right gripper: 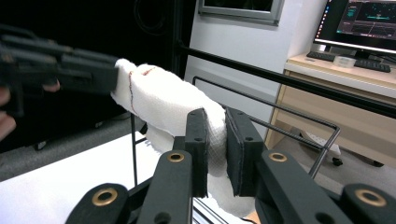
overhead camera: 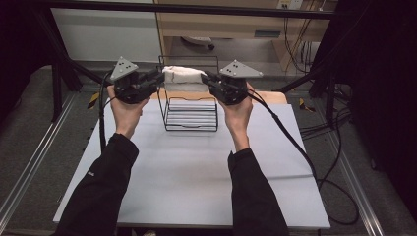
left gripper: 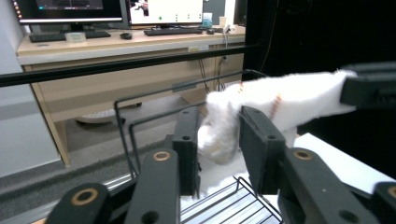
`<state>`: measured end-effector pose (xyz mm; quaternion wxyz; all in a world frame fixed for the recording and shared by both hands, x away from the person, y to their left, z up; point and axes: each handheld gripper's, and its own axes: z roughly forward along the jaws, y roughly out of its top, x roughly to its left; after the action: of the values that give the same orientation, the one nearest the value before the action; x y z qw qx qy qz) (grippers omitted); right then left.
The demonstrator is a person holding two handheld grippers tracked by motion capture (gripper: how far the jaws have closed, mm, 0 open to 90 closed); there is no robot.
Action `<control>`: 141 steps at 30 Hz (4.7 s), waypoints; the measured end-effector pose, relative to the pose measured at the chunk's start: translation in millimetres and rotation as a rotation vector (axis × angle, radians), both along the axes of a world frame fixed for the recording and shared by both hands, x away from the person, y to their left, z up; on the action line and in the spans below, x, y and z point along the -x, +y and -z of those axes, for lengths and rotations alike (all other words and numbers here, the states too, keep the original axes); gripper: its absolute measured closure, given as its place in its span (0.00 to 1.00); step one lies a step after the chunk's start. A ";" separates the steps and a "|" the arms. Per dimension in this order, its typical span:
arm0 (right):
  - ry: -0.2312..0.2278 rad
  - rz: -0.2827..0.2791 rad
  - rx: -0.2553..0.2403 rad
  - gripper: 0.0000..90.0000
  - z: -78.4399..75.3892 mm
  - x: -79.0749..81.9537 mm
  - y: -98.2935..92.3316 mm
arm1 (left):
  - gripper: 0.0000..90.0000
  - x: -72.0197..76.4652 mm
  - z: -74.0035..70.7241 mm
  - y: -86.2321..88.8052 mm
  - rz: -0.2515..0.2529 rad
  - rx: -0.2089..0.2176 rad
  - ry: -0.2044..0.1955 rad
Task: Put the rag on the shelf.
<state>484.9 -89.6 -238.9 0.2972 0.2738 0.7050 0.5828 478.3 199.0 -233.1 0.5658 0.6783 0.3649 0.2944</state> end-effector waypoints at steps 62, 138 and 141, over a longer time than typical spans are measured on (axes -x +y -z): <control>0.056 -0.048 -0.044 0.82 1.8 8.1 -9.8 | 0.99 -22.4 10.8 -13.6 0.088 -0.108 0.176; 0.279 -0.060 0.063 0.03 41.0 39.5 -53.6 | 0.14 42.3 90.7 39.6 0.081 -0.191 0.248; 0.288 -0.074 0.075 0.02 51.9 44.8 -62.7 | 0.13 49.8 103.2 45.2 0.089 -0.189 0.256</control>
<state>440.1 -152.3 -290.8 0.1813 0.3169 0.7714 0.5212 428.5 244.2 -336.3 0.4611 0.7758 0.3742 0.2132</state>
